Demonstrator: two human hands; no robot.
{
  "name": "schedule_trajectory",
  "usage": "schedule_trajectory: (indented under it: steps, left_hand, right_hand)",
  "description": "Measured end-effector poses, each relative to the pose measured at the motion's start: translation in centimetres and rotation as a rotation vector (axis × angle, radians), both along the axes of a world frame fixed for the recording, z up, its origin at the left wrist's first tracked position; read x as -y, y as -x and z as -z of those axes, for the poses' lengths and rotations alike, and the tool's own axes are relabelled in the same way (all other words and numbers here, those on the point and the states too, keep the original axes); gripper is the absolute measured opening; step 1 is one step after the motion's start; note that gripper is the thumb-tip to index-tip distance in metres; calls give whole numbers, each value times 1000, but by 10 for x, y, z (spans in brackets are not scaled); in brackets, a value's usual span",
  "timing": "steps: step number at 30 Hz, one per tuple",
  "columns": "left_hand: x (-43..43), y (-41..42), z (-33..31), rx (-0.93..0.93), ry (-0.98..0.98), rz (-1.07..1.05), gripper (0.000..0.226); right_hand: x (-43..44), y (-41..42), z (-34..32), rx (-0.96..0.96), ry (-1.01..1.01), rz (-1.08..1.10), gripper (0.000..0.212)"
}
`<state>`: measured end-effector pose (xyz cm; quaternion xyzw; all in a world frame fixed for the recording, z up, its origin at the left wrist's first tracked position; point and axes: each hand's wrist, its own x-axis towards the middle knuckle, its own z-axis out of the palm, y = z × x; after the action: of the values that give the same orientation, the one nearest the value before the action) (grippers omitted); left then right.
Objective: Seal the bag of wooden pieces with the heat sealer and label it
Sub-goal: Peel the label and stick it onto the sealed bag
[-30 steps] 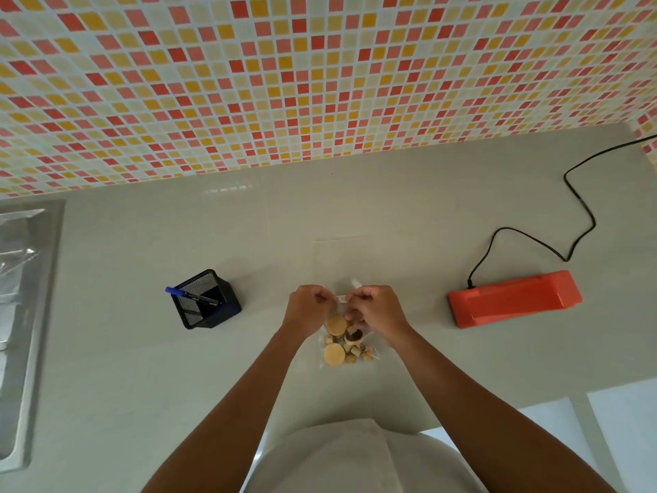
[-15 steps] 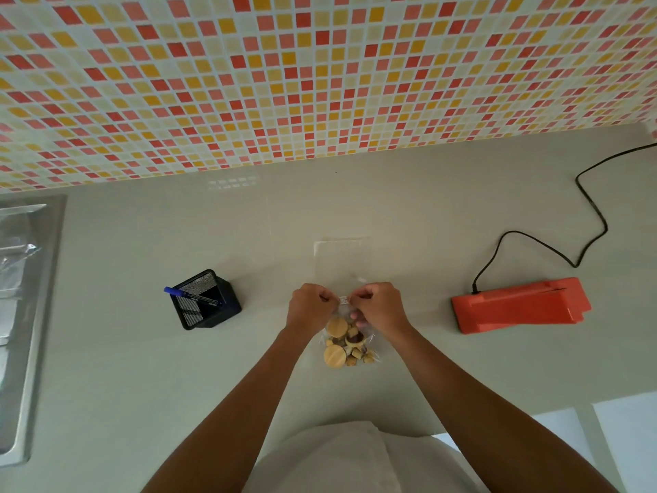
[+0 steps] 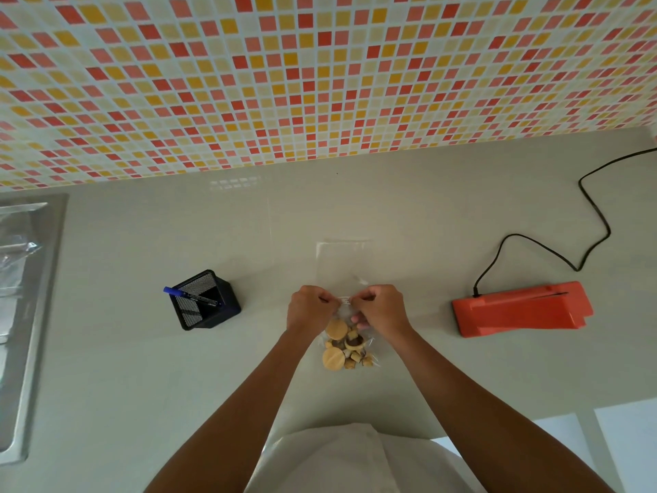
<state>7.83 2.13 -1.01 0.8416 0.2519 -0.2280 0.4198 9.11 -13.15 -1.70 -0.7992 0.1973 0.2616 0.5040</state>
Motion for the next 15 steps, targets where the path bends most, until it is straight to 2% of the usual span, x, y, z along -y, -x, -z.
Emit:
schedule_trajectory:
  steps: [15]
  left_hand:
    - [1, -1, 2, -9, -37, 33, 8]
  right_hand:
    - [1, 0, -1, -21, -28, -2, 8]
